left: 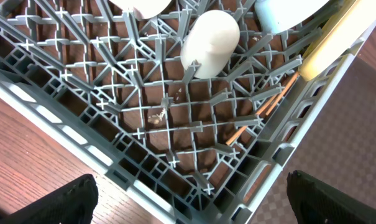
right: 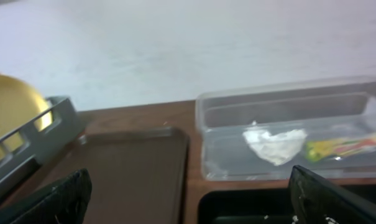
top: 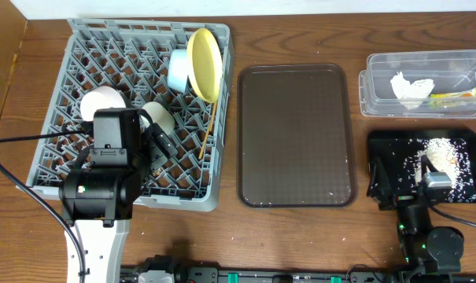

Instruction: Sort waste into correct bins and load items into the dishwasher

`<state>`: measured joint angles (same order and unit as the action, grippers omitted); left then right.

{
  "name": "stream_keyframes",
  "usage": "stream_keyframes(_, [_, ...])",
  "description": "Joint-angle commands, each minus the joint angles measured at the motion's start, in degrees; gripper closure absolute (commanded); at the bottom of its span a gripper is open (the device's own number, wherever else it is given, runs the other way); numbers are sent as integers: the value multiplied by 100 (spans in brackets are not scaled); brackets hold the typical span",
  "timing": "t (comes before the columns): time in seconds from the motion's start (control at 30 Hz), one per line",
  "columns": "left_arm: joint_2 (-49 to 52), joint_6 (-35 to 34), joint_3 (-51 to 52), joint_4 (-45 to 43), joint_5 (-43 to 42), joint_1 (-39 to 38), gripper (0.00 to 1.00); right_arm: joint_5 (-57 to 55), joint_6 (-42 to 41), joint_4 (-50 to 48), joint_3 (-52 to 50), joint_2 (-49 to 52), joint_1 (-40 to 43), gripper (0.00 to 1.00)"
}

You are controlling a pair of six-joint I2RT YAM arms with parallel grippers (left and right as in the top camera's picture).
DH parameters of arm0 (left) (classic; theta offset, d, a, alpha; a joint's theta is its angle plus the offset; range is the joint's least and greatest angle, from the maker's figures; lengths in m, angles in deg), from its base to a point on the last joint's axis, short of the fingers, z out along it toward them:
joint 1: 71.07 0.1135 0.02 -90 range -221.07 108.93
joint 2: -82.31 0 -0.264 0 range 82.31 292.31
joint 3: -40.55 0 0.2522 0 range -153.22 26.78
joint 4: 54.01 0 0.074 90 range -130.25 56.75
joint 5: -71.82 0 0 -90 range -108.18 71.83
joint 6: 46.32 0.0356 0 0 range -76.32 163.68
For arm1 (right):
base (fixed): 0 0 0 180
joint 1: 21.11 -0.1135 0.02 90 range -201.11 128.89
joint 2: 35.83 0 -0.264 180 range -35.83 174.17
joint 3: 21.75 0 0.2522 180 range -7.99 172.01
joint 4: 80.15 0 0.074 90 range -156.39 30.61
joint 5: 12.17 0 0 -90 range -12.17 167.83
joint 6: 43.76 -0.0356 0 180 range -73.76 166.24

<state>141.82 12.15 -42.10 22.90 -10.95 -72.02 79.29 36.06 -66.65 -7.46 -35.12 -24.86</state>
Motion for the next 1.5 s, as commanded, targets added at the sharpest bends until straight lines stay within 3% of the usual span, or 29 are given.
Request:
stream_keyframes(0.0, [-2,-7,-83,24,-13,17,2,-210,127,-33,-22,-42,157,1])
stream_keyframes(0.23, [-2,-7,-83,24,-13,17,2,-210,173,-584,-22,-44,393,1])
stream_keyframes(0.5, [-2,-7,-83,24,-13,17,2,-197,310,485,-22,-44,404,1])
stream_keyframes(0.67, [-2,-7,-83,24,-13,17,2,-138,754,472,-22,-44,404,1])
stream_keyframes(1.47, [-2,-7,-83,24,-13,17,2,-140,745,459,-22,-42,407,1])
